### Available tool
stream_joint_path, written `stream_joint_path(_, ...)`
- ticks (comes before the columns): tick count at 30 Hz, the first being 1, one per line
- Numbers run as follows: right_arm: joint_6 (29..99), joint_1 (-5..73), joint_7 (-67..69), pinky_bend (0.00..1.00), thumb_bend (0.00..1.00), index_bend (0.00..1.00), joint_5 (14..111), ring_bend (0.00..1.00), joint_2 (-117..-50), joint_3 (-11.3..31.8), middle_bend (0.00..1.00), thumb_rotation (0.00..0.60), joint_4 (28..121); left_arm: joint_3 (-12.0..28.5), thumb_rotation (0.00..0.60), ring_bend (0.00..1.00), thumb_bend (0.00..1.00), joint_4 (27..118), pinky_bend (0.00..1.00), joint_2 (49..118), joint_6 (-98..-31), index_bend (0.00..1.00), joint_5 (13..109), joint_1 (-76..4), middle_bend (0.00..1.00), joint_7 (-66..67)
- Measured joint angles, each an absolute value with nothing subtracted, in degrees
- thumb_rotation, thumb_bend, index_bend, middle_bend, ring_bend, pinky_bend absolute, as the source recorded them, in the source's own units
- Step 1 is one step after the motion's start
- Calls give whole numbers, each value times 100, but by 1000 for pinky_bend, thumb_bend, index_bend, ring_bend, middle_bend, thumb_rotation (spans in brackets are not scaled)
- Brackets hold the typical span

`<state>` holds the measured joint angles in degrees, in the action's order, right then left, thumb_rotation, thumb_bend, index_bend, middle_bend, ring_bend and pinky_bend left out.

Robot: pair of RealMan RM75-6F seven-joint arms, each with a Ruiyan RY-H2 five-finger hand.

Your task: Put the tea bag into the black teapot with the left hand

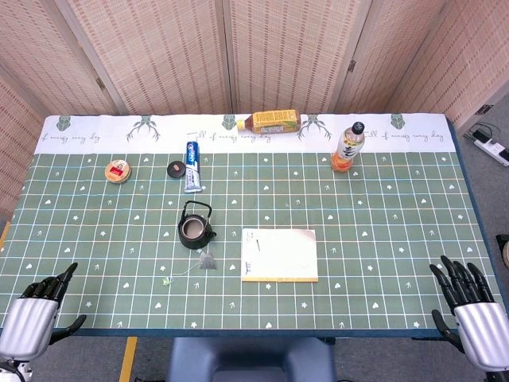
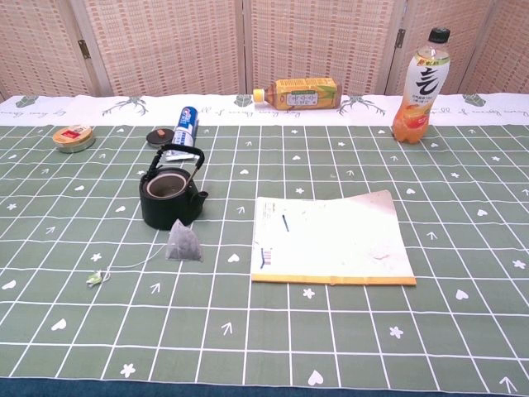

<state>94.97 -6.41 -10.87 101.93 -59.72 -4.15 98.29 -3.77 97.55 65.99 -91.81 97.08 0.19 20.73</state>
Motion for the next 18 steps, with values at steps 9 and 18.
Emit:
stream_joint_path(9,9499,-629,-1029,0,419,0,10184,0,-5953,-394,0,600,9826,-465,511,437,151,9941,637,6492,-8936,10,9912,-108,340,1821)
stream_joint_path(18,9385,-561,-1098,0,419,0,10222,0,-5983,-380,0,600,9862,-495,600,1000,156,11169,1000,6118,-7455,305,9763,-816,1000,1868)
